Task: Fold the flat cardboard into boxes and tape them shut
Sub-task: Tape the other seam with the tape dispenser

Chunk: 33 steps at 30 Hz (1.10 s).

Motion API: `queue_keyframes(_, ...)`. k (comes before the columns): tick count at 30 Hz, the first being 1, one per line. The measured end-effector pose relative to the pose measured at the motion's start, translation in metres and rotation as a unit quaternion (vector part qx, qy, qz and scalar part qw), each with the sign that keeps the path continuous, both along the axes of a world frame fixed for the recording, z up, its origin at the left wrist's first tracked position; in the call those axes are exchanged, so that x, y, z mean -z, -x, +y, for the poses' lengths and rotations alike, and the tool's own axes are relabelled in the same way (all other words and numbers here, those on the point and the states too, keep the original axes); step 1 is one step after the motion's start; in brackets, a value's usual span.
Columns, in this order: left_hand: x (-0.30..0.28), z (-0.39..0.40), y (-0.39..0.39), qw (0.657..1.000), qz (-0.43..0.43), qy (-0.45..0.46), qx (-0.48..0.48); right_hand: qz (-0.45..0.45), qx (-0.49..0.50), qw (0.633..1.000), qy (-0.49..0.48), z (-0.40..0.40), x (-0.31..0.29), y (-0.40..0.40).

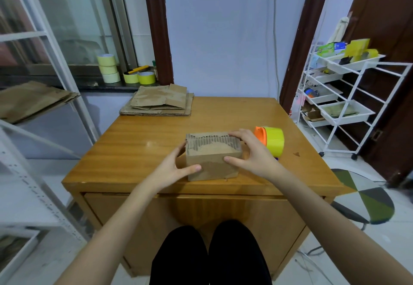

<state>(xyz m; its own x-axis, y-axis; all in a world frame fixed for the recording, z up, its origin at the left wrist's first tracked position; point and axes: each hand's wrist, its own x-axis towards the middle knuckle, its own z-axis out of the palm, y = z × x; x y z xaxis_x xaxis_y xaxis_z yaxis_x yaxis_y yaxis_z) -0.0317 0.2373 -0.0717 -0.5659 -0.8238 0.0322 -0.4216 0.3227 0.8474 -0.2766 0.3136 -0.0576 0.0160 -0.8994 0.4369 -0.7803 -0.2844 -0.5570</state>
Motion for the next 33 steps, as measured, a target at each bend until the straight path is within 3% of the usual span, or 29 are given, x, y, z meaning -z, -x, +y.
queue_keyframes(5,0.003,-0.006,0.0,1.0,0.004,0.026,-0.012,0.068,0.028,0.997,0.002,0.0,-0.001,-0.001)
queue_keyframes(8,-0.004,-0.005,0.004,0.982,-0.05,0.179,-0.026,0.141,0.042,0.989,0.005,0.001,0.001,-0.003)
queue_keyframes(11,-0.014,-0.001,0.016,0.924,-0.123,0.362,-0.005,0.183,0.062,0.981,0.008,0.0,0.005,-0.004)
queue_keyframes(13,-0.014,-0.001,0.023,0.901,-0.141,0.409,0.025,0.188,0.068,0.98,0.014,0.0,0.007,-0.004)
queue_keyframes(19,-0.013,-0.005,0.028,0.904,-0.15,0.4,0.032,0.162,0.074,0.983,0.053,0.014,-0.001,0.005)
queue_keyframes(25,-0.014,-0.013,0.027,0.916,-0.138,0.373,0.048,0.023,0.197,0.968,0.152,0.036,-0.003,0.038)
queue_keyframes(29,-0.015,-0.012,0.028,0.914,-0.138,0.379,0.048,-0.029,0.269,0.959,0.084,0.045,0.013,0.062)
queue_keyframes(33,-0.011,-0.008,0.029,0.915,-0.126,0.382,0.032,-0.083,0.241,0.967,-0.011,0.045,0.029,0.068)
